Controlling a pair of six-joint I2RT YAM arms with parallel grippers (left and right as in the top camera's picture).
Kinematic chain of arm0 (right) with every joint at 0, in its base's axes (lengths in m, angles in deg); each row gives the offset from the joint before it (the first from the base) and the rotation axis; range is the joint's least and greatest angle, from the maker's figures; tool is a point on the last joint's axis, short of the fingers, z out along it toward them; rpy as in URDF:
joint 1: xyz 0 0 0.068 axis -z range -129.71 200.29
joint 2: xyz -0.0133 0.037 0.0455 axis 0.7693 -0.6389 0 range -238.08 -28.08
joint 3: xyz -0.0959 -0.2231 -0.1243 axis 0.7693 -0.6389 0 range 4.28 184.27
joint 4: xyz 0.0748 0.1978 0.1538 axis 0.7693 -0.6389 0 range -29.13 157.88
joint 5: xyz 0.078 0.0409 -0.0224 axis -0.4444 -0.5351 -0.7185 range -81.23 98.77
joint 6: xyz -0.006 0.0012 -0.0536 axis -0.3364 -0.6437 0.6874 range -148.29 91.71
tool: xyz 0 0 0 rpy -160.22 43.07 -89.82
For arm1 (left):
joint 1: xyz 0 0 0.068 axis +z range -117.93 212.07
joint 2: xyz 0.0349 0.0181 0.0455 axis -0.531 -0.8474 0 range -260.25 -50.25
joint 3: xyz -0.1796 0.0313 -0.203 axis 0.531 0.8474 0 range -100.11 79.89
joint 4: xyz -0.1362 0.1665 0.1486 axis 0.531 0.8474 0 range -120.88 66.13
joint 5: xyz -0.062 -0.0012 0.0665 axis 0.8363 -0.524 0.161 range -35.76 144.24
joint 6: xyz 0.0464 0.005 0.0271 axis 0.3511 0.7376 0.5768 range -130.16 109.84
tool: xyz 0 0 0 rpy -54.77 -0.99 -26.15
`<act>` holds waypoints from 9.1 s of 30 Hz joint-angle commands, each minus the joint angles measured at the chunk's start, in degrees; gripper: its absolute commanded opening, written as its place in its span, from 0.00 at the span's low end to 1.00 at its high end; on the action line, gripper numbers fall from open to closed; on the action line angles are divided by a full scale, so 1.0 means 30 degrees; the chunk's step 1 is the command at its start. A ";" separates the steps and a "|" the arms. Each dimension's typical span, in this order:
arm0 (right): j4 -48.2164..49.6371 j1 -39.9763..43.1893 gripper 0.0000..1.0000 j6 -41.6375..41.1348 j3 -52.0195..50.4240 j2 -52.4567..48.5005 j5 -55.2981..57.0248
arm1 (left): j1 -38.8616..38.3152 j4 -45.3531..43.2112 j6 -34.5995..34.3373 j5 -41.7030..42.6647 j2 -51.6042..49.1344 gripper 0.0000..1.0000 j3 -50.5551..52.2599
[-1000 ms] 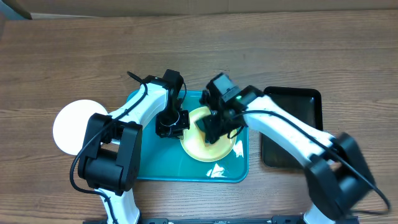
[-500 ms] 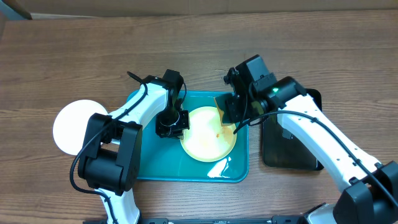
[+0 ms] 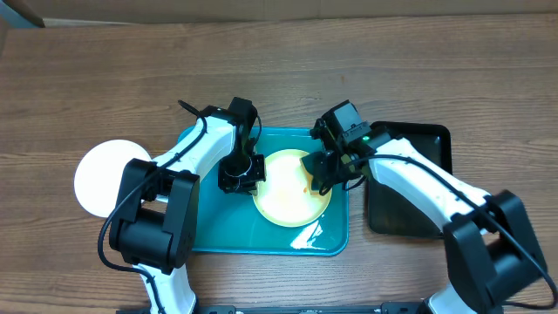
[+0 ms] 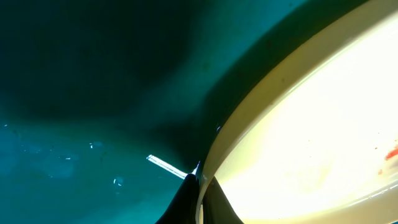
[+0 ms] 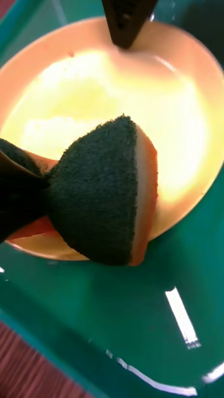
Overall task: Clean dirty plates on tray and stack at the side
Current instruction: 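Scrub the yellowish plate's sauce with the sponge while left gripper holds it, then return the sponge to the black tray and rinse it with the right gripper, then lift the yellowish plate off the teal tray with the left gripper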
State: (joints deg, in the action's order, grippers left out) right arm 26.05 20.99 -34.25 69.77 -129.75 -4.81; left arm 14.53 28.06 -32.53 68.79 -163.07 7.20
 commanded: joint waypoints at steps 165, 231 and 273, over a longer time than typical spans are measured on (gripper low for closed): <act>-0.5289 0.7774 0.04 -0.0430 -0.1188 0.3818 -0.0233 | 0.0051 0.0226 -0.0131 -0.0466 -0.0058 0.04 0.0189; -0.7621 0.7774 1.00 -0.1989 -0.0408 0.7912 0.2229 | 0.0583 0.0998 -0.0721 -1.0601 0.9194 0.04 0.0138; -0.7832 0.7774 1.00 -0.1851 -0.0415 0.7919 0.2186 | -1.0805 0.1078 -0.0852 -2.8356 0.7978 0.04 0.0211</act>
State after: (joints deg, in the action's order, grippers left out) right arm 2.32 44.25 -40.21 67.50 -106.97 1.52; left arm -17.62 31.49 -33.86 -13.35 -139.00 7.64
